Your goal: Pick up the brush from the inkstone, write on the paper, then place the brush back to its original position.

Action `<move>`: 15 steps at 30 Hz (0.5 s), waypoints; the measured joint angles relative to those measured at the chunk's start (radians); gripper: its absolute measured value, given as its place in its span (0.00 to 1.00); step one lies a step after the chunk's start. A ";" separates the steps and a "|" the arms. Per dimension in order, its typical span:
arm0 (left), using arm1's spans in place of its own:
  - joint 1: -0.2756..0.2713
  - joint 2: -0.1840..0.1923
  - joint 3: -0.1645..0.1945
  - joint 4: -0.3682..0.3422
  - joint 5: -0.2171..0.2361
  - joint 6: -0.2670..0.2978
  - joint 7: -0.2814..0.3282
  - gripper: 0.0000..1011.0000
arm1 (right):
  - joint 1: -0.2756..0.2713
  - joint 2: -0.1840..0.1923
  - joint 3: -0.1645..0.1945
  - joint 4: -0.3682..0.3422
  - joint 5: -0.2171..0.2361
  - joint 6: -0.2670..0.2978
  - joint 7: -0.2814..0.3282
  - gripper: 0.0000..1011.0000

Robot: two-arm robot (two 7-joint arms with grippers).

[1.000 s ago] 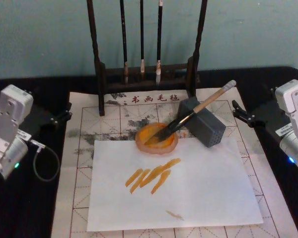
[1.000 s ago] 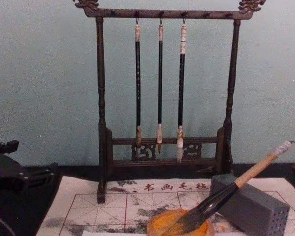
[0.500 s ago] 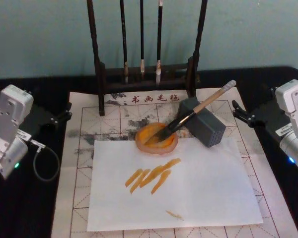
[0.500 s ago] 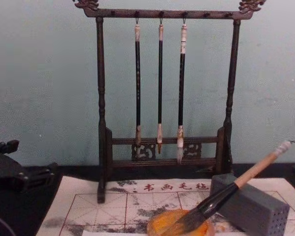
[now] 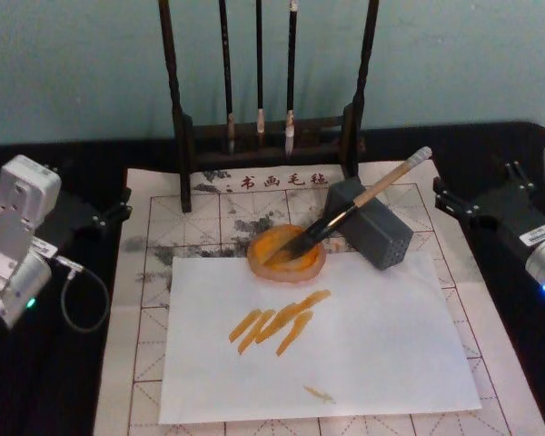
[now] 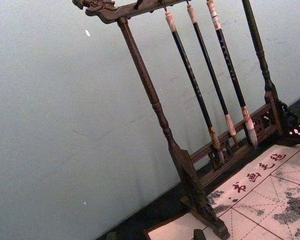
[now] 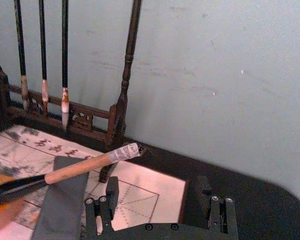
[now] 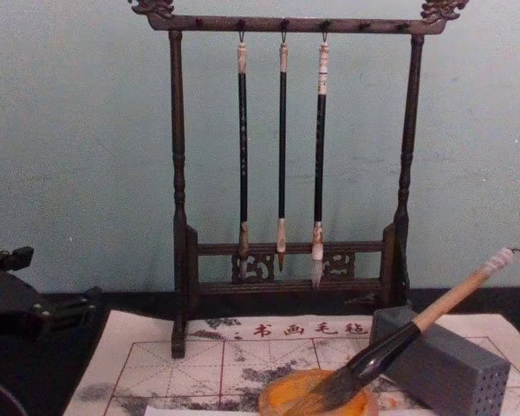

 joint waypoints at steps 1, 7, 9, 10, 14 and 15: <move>0.000 0.000 0.000 0.000 0.000 0.000 0.000 0.99 | -0.010 -0.003 0.013 -0.009 0.027 0.012 0.012 0.99; 0.000 0.000 0.000 0.000 0.000 0.000 0.000 0.99 | -0.050 -0.025 0.068 -0.044 0.138 0.073 0.057 0.99; 0.000 0.000 0.000 0.000 0.000 0.000 0.000 0.99 | -0.058 -0.035 0.082 -0.050 0.172 0.092 0.070 0.99; 0.000 0.000 0.000 0.000 0.000 0.000 0.000 0.99 | -0.065 -0.045 0.094 -0.055 0.205 0.111 0.083 0.99; 0.000 0.000 0.000 0.000 0.000 0.000 0.000 0.99 | -0.075 -0.072 0.123 -0.062 0.278 0.159 0.114 0.99; 0.000 0.000 0.000 0.000 0.000 0.000 0.000 0.99 | -0.076 -0.078 0.129 -0.062 0.292 0.168 0.120 0.99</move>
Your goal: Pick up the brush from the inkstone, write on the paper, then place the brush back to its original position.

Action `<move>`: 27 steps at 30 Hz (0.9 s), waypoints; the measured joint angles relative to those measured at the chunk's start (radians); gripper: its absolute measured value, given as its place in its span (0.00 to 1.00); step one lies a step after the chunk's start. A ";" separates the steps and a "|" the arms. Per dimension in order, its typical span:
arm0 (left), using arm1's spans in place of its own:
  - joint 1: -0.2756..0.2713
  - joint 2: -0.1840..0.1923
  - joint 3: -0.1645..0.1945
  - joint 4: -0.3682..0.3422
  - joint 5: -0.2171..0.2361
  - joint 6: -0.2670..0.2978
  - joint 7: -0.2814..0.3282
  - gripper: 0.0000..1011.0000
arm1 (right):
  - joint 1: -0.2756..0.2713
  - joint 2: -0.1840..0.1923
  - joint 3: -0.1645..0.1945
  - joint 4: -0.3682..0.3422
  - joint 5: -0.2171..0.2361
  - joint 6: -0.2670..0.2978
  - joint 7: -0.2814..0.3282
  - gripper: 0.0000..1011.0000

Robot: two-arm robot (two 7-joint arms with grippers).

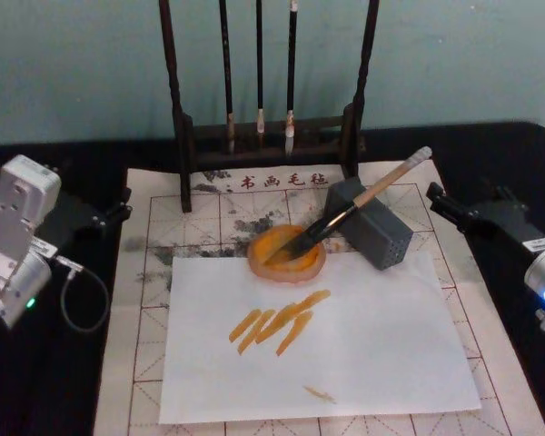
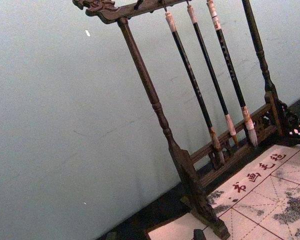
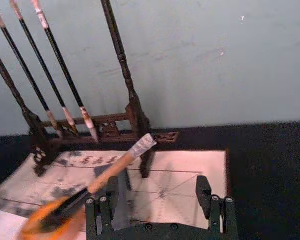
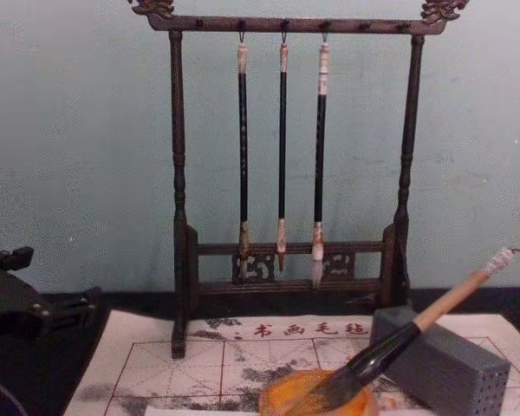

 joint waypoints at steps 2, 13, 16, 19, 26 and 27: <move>0.000 0.000 0.000 0.000 0.000 0.000 0.000 0.99 | -0.002 -0.017 0.015 0.000 0.039 0.028 0.017 0.99; 0.000 0.000 0.000 0.000 0.000 0.000 0.000 0.99 | 0.026 -0.071 0.029 0.028 0.166 0.110 0.055 0.99; 0.000 0.000 0.000 0.000 0.000 0.000 0.000 0.99 | 0.039 -0.086 0.027 0.042 0.212 0.138 0.059 0.99; 0.000 0.000 0.000 0.000 0.000 0.000 0.000 0.99 | 0.053 -0.106 0.028 0.058 0.270 0.169 0.061 0.99; 0.000 0.000 0.000 0.000 0.000 0.000 0.000 0.99 | 0.077 -0.139 0.031 0.094 0.351 0.201 0.061 0.99; 0.000 0.000 0.000 0.000 0.000 0.000 0.000 0.99 | 0.081 -0.143 0.031 0.099 0.359 0.203 0.061 0.99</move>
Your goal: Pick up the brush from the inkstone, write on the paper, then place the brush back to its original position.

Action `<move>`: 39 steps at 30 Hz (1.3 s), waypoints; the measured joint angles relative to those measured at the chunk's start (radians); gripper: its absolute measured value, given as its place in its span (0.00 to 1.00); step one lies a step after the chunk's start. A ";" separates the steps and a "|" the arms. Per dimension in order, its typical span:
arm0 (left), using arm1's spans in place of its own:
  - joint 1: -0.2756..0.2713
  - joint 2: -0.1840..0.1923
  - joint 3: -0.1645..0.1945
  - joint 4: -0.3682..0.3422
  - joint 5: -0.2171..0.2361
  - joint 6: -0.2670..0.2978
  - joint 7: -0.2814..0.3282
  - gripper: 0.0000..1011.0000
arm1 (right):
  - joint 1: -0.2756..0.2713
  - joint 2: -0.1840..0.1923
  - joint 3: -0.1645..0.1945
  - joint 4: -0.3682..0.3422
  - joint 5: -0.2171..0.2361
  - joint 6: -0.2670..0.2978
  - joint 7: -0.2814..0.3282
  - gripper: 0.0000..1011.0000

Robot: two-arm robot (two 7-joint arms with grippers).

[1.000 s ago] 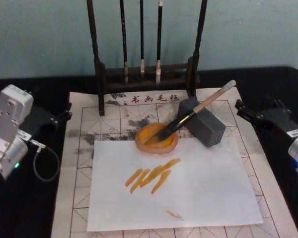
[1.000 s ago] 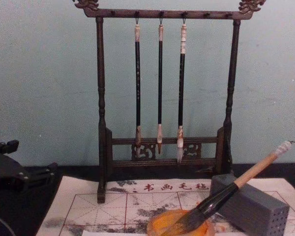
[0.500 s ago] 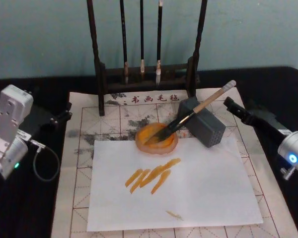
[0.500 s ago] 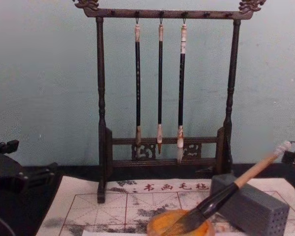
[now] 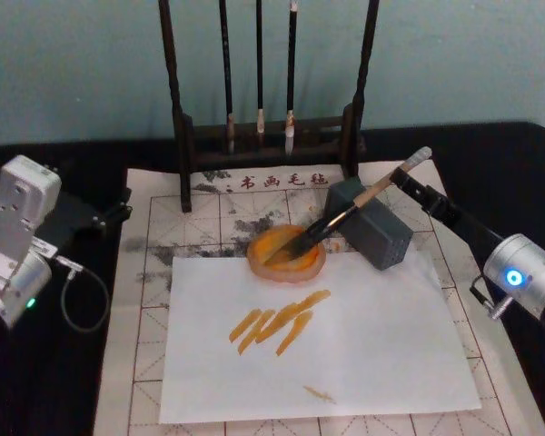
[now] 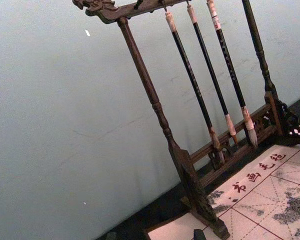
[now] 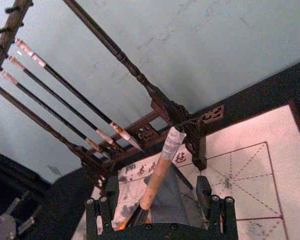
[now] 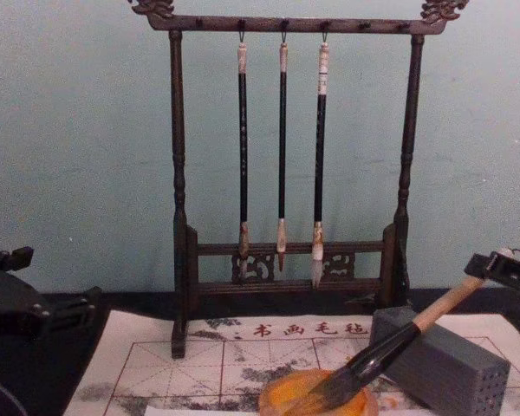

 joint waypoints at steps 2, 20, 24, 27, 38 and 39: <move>0.000 0.000 0.000 0.000 0.000 0.000 0.000 0.99 | 0.006 -0.006 0.000 0.009 0.015 0.004 0.000 0.99; 0.000 0.000 0.000 0.000 0.000 0.000 0.000 0.99 | 0.070 -0.028 -0.034 0.098 0.101 0.006 0.016 0.99; 0.000 0.000 0.000 0.000 0.000 0.000 0.000 0.99 | 0.080 -0.028 -0.041 0.112 0.112 0.002 0.017 0.99; 0.000 0.000 0.000 0.000 0.000 0.000 0.000 0.99 | 0.088 -0.029 -0.045 0.124 0.124 -0.003 0.020 0.99; 0.000 0.000 0.000 0.000 0.000 0.000 0.000 0.99 | 0.109 -0.032 -0.060 0.157 0.157 -0.019 0.028 0.99; 0.000 0.000 0.000 0.000 0.000 0.000 0.000 0.99 | 0.111 -0.031 -0.061 0.159 0.159 -0.020 0.028 0.99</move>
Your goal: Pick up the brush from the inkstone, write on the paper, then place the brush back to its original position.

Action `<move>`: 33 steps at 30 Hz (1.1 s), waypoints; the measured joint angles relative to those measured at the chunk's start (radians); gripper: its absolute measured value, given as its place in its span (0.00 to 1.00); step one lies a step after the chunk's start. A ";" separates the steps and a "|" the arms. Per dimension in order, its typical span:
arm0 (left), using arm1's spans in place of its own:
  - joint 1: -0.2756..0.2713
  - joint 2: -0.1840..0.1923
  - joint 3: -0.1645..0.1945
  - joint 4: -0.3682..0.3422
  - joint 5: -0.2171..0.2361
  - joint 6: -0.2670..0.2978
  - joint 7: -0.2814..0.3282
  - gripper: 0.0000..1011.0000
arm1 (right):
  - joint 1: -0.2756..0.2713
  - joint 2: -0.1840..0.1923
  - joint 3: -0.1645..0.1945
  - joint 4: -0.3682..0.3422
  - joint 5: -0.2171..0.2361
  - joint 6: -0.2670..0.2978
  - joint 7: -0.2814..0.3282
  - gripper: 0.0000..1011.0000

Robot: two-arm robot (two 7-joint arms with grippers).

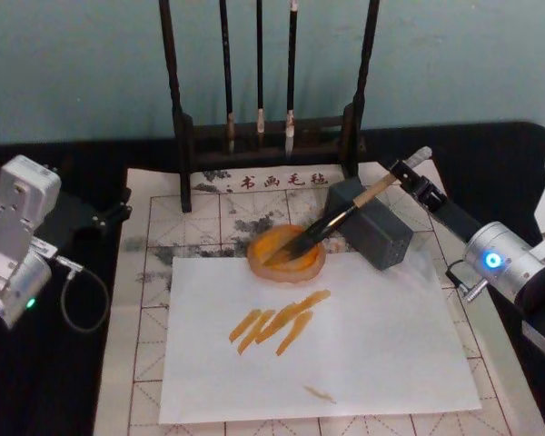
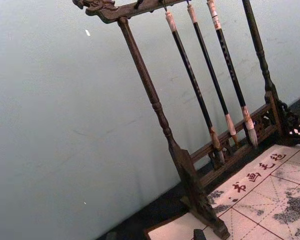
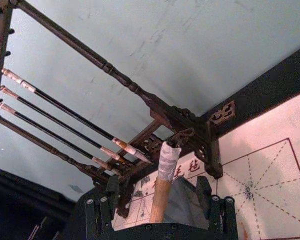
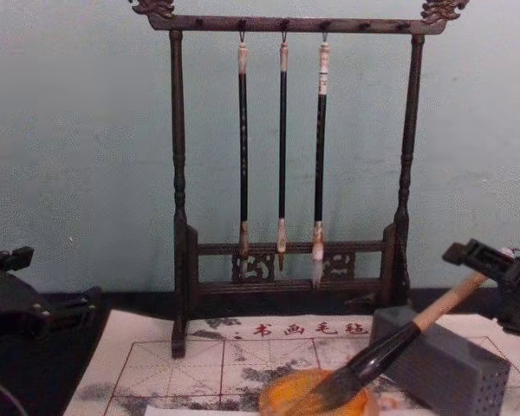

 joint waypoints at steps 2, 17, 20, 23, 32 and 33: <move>0.000 0.000 0.000 0.000 0.000 0.000 0.000 0.99 | 0.004 0.001 -0.005 0.006 0.005 -0.004 0.000 0.99; 0.000 0.000 0.000 0.000 0.000 0.000 0.000 0.99 | 0.020 0.005 -0.020 0.027 0.028 -0.014 0.001 0.99; 0.000 0.000 0.000 0.000 0.000 0.000 0.000 0.99 | 0.019 0.005 -0.020 0.027 0.028 -0.014 0.001 0.99; 0.000 0.000 0.000 0.000 0.000 0.000 0.000 0.99 | 0.019 0.005 -0.019 0.026 0.028 -0.015 0.001 0.99; 0.000 0.000 0.000 0.000 0.000 0.000 0.000 0.99 | 0.018 0.005 -0.018 0.025 0.026 -0.014 0.001 0.99; 0.000 0.000 0.000 0.000 0.000 0.000 0.000 0.99 | 0.018 0.005 -0.018 0.025 0.026 -0.014 0.001 0.99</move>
